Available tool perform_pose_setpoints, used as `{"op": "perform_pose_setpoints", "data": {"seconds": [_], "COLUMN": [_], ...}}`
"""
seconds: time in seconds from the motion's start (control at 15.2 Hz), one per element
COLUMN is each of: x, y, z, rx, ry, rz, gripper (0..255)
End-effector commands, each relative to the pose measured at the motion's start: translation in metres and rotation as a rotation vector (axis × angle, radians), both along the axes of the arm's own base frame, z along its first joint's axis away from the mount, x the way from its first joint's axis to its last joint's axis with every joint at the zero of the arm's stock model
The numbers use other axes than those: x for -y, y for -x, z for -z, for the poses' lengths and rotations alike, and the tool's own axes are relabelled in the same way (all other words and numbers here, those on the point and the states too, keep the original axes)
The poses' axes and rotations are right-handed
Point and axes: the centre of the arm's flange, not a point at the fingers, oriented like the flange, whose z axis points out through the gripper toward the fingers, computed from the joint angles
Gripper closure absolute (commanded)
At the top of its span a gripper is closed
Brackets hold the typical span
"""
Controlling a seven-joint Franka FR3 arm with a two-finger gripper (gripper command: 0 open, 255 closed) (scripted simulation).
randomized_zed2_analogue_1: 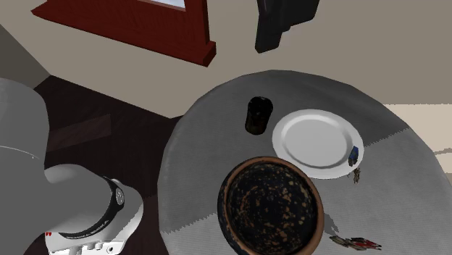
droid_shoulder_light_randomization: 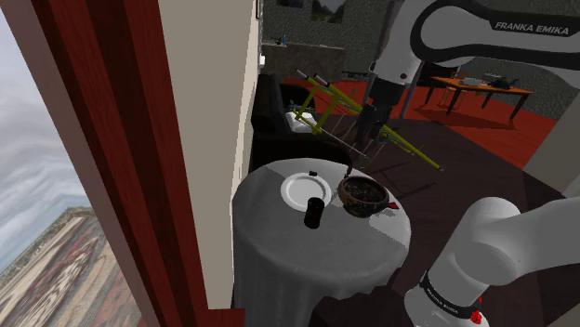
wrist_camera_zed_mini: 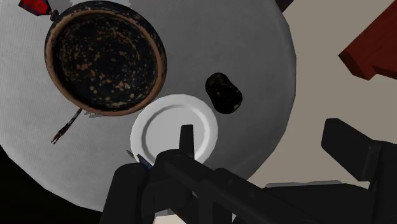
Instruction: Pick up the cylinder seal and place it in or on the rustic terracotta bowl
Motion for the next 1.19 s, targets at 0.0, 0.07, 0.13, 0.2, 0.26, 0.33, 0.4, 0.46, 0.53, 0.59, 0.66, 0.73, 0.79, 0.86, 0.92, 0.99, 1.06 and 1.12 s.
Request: {"op": "perform_pose_setpoints", "data": {"seconds": [0.0,0.07,0.13,0.2,0.26,0.33,0.4,0.46,0.53,0.59,0.66,0.73,0.79,0.86,0.92,0.99,1.06,1.12], "x": [0.0,-0.005,-0.009,-0.014,-0.018,-0.023,-0.027,-0.031,-0.035,-0.039,-0.043,-0.047,-0.051,-0.054,-0.058,-0.061,-0.065,-0.068], "y": [0.0,-0.004,-0.008,-0.012,-0.015,-0.019,-0.023,-0.027,-0.031,-0.035,-0.039,-0.043,-0.046,-0.05,-0.054,-0.058,-0.062,-0.066], "z": [0.0,0.012,0.024,0.036,0.048,0.06,0.072,0.085,0.097,0.109,0.121,0.134,0.146,0.158,0.171,0.183,0.195,0.208], "rx": [0.0,-0.002,-0.004,-0.007,-0.009,-0.011,-0.013,-0.016,-0.018,-0.02,-0.022,-0.025,-0.027,-0.029,-0.031,-0.034,-0.036,-0.038], "ry": [0.0,0.006,0.011,0.017,0.022,0.028,0.033,0.039,0.044,0.05,0.055,0.061,0.066,0.072,0.077,0.083,0.088,0.094], "rz": [0.0,0.007,0.015,0.022,0.03,0.037,0.045,0.052,0.06,0.067,0.075,0.082,0.09,0.097,0.105,0.112,0.12,0.127], "gripper": [0,0,0,0,0,0,0,0,0,0,0,0,0,0,0,0,0,0]}}
